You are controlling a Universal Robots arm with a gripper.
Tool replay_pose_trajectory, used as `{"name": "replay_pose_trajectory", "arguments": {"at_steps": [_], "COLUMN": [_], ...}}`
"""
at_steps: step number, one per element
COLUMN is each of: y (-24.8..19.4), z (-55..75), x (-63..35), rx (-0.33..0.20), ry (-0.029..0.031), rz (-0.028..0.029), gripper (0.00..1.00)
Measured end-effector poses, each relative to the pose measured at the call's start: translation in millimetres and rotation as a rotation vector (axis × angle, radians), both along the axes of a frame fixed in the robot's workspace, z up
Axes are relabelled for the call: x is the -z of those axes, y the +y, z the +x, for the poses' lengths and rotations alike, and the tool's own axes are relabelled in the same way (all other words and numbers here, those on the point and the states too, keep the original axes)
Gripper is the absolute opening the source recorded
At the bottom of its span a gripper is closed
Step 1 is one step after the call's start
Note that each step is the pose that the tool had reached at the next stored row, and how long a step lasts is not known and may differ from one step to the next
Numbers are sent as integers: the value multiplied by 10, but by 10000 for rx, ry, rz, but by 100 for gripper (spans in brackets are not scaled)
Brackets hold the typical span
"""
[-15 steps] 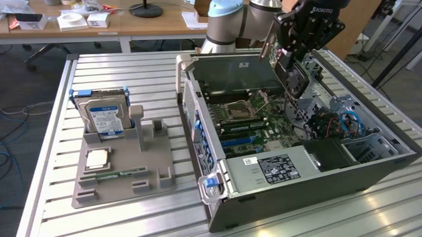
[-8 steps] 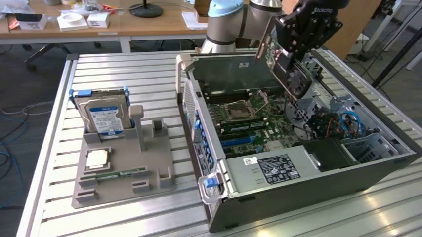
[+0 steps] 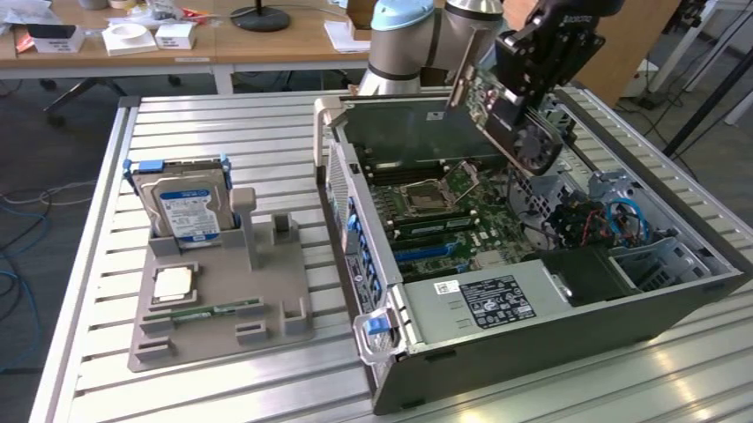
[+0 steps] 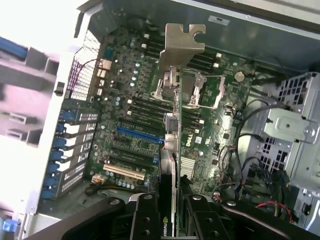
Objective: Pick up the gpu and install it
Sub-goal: 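Insert the gpu into the slot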
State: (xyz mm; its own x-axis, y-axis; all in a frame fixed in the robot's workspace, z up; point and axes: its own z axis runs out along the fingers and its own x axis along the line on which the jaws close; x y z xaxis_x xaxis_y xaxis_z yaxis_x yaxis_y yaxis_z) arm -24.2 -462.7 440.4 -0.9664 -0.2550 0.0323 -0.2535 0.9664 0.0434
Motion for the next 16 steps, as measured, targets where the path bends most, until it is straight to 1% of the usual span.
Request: {"name": "replay_pose_trajectory", "arguments": {"at_steps": [16], "y": [0], "z": [0], "x": [6], "rx": [-2921], "ry": [0], "rz": [0], "gripper": [26]}}
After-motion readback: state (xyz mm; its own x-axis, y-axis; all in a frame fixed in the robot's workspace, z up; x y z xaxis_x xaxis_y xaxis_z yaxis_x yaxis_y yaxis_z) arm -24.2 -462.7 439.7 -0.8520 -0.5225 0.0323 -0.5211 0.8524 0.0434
